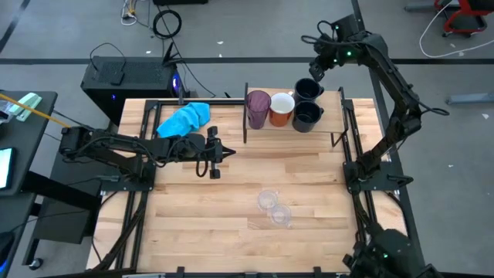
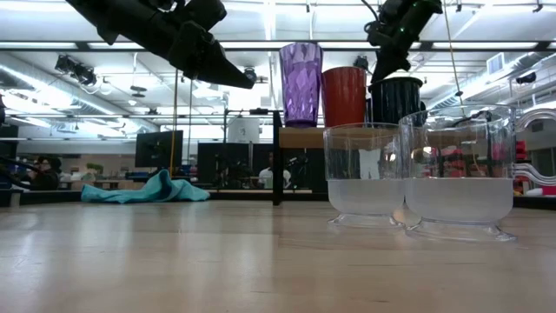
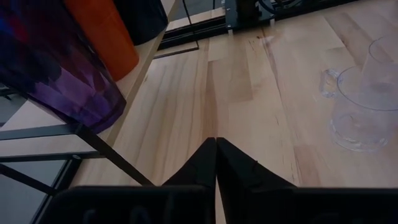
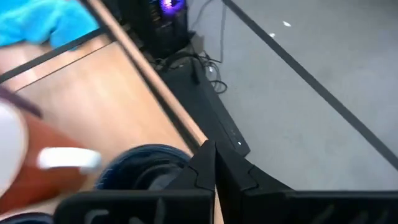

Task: Stack small to large cups/mugs on shelf
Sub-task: Adjust the black mugs on the shelf

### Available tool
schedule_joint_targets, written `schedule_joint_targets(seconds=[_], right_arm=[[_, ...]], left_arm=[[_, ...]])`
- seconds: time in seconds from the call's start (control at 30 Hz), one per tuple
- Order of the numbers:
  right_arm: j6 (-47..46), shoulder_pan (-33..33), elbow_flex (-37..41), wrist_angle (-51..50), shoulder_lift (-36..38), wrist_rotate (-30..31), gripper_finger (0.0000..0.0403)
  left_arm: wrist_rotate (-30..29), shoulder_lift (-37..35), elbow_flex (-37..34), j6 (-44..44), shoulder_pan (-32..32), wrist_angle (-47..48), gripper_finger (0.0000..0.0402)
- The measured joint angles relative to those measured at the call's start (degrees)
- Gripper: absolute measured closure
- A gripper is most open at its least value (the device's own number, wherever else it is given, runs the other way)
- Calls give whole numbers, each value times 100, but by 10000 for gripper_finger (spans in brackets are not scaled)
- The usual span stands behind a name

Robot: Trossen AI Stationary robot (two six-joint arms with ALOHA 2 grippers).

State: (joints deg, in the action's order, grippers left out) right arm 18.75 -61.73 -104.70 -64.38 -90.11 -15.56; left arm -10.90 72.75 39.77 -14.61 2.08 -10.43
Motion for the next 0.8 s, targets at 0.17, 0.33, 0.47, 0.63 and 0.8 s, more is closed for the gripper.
schedule_joint_targets(seconds=[0.17,0.33,0.47,0.63,0.8], right_arm=[[256,308,12,-295,0,3,393],[518,590,14,-1008,-18,25,393],[651,819,23,-1169,-22,85,392],[851,1081,290,-1199,-22,326,381],[1167,1253,505,-1214,-23,737,374]], left_arm=[[0,0,0,2,1,2,381],[0,0,0,-8,1,2,380],[-2,0,0,-20,0,-1,386],[-2,0,0,-13,1,0,388],[-2,0,0,2,-2,0,378]])
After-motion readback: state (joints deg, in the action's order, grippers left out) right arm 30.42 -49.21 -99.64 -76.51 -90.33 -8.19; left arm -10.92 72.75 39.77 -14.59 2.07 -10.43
